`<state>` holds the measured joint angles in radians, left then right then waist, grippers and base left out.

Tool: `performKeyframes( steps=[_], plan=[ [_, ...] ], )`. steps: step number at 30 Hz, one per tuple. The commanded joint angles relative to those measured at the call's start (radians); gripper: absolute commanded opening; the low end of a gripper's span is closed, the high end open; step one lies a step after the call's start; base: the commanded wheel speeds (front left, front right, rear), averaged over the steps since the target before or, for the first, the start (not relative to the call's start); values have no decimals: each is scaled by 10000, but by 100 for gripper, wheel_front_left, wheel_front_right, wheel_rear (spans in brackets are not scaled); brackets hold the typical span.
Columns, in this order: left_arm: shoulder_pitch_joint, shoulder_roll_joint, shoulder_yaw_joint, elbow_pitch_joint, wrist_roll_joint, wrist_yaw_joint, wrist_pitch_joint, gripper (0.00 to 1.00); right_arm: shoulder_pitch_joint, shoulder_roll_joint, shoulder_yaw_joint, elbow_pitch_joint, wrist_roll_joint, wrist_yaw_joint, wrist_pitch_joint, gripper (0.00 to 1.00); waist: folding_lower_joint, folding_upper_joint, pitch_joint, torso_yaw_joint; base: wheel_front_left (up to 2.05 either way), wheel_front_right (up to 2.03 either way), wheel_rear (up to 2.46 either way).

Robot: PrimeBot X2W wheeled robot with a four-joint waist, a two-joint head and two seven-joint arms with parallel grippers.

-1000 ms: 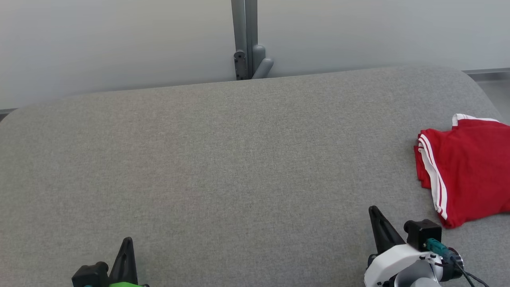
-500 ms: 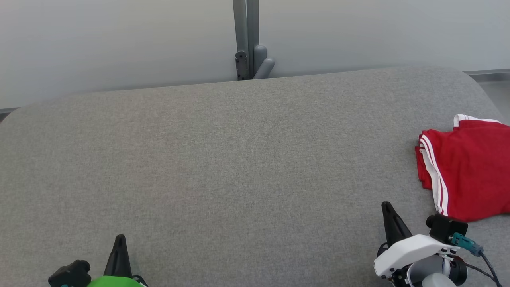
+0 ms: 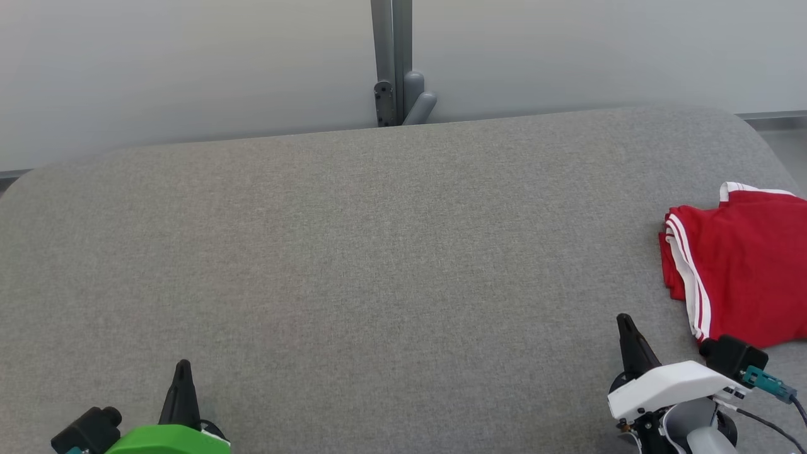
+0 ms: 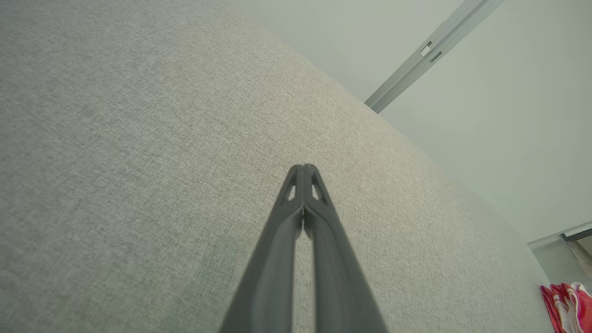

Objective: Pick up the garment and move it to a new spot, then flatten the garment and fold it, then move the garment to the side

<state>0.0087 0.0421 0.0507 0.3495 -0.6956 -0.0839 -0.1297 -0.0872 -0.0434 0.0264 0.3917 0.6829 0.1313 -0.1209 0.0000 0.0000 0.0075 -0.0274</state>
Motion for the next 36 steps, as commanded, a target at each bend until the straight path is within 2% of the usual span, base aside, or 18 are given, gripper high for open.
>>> performKeyframes(
  steps=[1, 36],
  plan=[
    [-337, 47, 73, -230, -589, -62, 145, 0, -224, -33, -115, -245, 600, -1, 145, 0, 0, 0, -2, 8, 0, 0, 0],
    [-738, 79, 343, -668, -4645, -265, 1200, 0, -297, -62, -742, -810, 4697, -1, 1235, 0, 0, 0, -18, 107, 0, 0, 0]
  ],
)
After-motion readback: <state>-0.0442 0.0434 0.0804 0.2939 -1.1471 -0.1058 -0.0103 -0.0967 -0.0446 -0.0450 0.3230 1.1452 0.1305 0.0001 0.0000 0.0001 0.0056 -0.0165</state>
